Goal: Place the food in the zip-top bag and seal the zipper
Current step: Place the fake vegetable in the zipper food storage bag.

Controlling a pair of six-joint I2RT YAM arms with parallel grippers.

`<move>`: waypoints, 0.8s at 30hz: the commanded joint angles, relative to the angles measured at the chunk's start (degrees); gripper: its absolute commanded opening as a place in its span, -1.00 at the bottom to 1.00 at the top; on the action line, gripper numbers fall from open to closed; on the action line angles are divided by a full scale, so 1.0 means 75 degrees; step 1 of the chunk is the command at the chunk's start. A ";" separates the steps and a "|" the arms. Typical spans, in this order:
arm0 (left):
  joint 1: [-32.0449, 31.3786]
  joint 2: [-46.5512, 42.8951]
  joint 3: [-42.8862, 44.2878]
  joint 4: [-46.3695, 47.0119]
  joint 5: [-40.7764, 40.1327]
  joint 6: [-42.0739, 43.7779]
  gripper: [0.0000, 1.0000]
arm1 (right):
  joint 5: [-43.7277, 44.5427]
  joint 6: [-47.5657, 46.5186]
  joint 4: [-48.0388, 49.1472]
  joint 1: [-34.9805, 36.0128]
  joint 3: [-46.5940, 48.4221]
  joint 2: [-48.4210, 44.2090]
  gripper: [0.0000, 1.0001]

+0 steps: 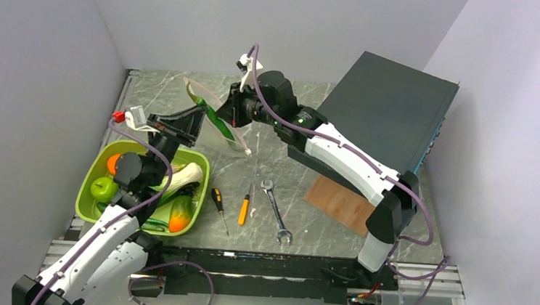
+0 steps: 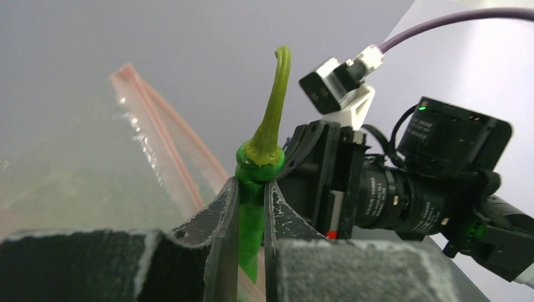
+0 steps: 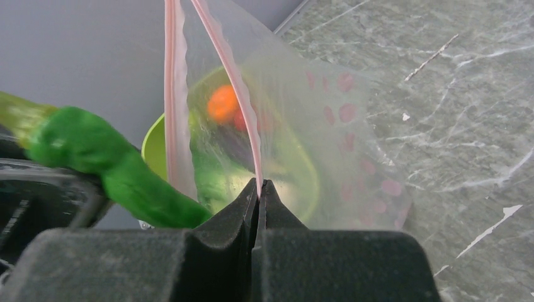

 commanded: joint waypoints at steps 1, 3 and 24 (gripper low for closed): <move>-0.0009 0.0018 0.0096 -0.0370 -0.0196 -0.0521 -1.00 | -0.0100 0.0150 0.0388 -0.0034 0.0414 0.0032 -1.00; -0.0006 0.0004 0.0006 -0.0442 -0.0312 -0.0720 -1.00 | -0.0097 0.0153 0.0389 -0.0032 0.0414 0.0061 -1.00; -0.0008 -0.0214 0.2994 -0.6743 -0.1084 -0.0108 0.89 | 0.0056 -0.0104 0.0055 -0.0198 0.0547 0.0149 -1.00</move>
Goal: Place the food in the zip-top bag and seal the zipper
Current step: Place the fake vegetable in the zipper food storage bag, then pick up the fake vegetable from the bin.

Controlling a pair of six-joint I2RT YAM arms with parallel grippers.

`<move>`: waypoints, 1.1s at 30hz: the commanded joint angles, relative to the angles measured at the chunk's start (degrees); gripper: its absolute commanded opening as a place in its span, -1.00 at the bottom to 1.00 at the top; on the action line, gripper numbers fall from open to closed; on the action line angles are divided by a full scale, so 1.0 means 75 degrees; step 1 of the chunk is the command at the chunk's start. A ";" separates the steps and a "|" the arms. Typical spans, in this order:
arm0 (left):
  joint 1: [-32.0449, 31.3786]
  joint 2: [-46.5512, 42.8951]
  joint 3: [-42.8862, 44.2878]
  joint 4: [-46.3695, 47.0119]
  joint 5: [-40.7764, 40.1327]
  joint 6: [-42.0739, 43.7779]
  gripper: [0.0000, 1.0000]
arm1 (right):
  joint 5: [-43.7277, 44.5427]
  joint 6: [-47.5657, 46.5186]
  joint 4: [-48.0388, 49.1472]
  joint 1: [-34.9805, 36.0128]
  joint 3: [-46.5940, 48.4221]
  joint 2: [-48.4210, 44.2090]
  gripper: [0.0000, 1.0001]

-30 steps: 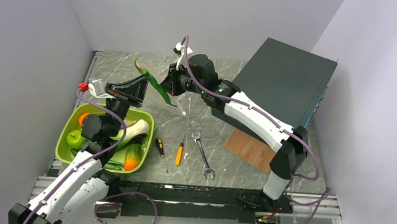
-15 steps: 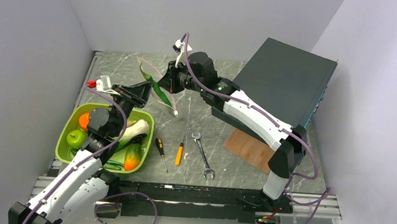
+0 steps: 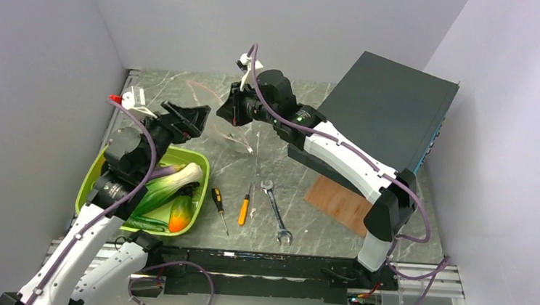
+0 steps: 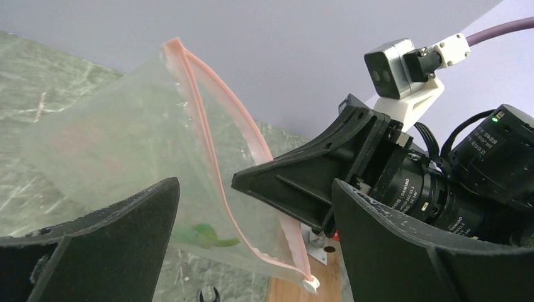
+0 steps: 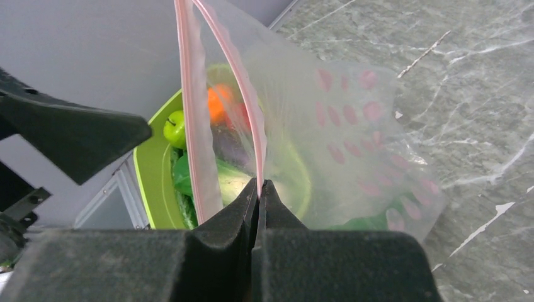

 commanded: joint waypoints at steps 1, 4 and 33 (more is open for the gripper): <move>-0.0009 -0.0209 0.0892 -0.1740 -0.0630 0.0360 0.88 | 0.0153 -0.0077 -0.0016 -0.0113 0.0560 0.0042 -1.00; -0.0009 -0.0432 0.1169 -0.2499 -0.0837 0.0602 0.86 | 0.0299 -0.0186 -0.0350 -0.0111 0.0903 0.0127 -1.00; -0.0009 0.2076 0.0980 -0.6701 -0.0762 0.2052 0.83 | 0.0362 -0.0485 -0.0432 -0.0110 0.0493 -0.0192 -1.00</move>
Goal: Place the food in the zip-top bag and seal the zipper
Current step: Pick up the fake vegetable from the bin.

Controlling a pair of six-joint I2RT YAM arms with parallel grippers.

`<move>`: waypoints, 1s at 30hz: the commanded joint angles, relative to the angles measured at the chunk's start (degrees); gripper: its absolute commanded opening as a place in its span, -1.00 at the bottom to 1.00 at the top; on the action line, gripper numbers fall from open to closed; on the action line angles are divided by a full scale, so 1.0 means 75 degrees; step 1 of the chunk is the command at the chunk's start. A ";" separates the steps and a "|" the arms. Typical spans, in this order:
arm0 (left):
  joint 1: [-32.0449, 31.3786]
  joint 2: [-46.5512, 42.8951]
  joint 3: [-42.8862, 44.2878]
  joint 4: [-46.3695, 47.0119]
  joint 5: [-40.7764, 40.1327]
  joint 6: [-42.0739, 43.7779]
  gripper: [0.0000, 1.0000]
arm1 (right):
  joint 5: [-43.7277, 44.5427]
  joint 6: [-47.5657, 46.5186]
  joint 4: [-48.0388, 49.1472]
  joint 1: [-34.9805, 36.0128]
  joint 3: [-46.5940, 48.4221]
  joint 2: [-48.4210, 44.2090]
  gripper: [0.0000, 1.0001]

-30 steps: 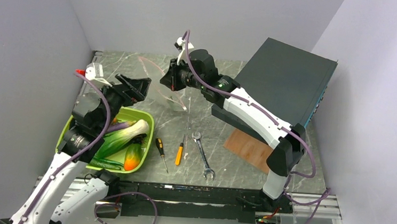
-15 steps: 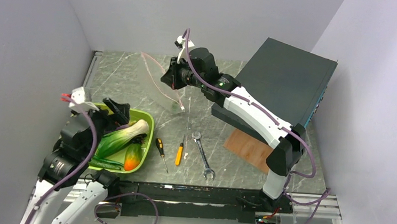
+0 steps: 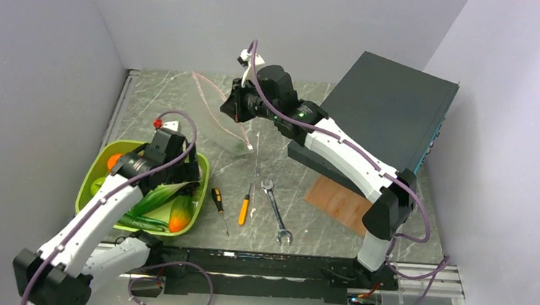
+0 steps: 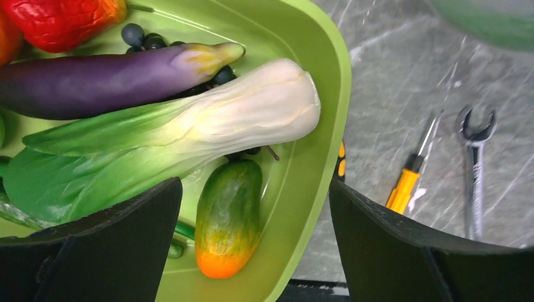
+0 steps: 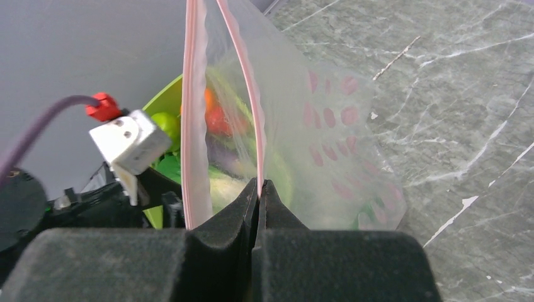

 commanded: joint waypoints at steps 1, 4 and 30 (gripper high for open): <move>-0.0009 0.0794 0.0738 -0.0203 0.0503 0.0970 0.84 | 0.0024 -0.0152 0.0185 -0.0023 -0.0062 -0.0331 -1.00; -0.0009 0.1077 0.0560 -0.0133 0.0569 0.0867 0.80 | 0.0025 -0.0176 0.0237 -0.0022 -0.0189 -0.0373 -1.00; -0.0102 0.0411 -0.2449 0.0519 0.0990 -0.2284 0.42 | -0.0248 -0.0095 0.0439 -0.0033 -0.0451 -0.0416 -1.00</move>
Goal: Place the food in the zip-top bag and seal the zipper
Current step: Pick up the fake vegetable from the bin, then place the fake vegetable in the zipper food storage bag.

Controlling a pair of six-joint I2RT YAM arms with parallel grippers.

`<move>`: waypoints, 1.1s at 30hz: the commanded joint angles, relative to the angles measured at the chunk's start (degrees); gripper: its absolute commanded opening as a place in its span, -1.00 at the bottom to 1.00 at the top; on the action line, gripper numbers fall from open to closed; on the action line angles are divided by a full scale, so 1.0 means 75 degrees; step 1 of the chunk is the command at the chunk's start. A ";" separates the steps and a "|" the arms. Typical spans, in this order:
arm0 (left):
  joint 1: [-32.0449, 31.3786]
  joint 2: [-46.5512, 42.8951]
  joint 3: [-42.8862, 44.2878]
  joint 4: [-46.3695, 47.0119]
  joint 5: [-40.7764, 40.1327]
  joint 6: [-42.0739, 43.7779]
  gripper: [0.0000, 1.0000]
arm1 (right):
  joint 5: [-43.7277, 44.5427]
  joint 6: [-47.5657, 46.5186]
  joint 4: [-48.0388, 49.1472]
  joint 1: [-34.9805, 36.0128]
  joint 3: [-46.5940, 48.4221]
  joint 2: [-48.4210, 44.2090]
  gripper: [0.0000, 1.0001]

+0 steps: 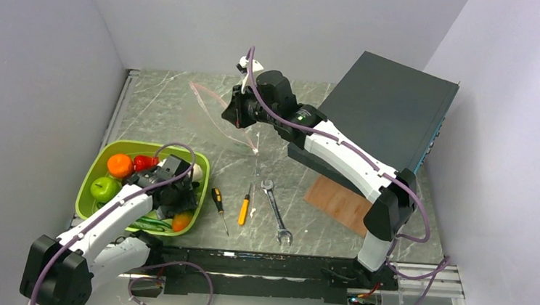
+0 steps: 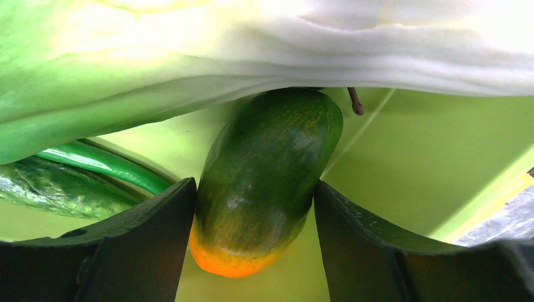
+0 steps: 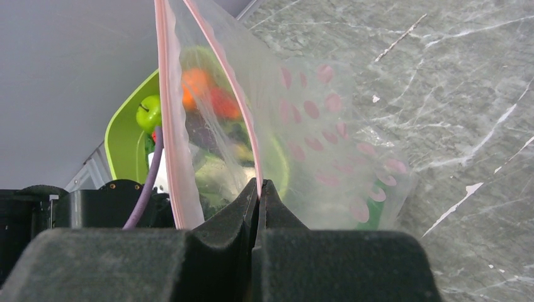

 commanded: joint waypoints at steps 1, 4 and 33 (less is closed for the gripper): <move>-0.0070 -0.0095 -0.0178 0.0463 0.0245 -0.0190 0.32 | -0.0100 0.0013 0.0363 -0.0035 0.0015 -0.0350 -1.00; -0.0070 -0.0593 -0.0113 0.0289 0.0112 -0.0337 0.05 | -0.0091 0.0019 0.0379 -0.0032 -0.0007 -0.0397 -1.00; -0.0070 -0.2833 0.2559 0.6940 0.1740 -0.0642 -0.74 | -0.0506 0.0413 0.0495 0.0104 -0.0286 -0.0513 -1.00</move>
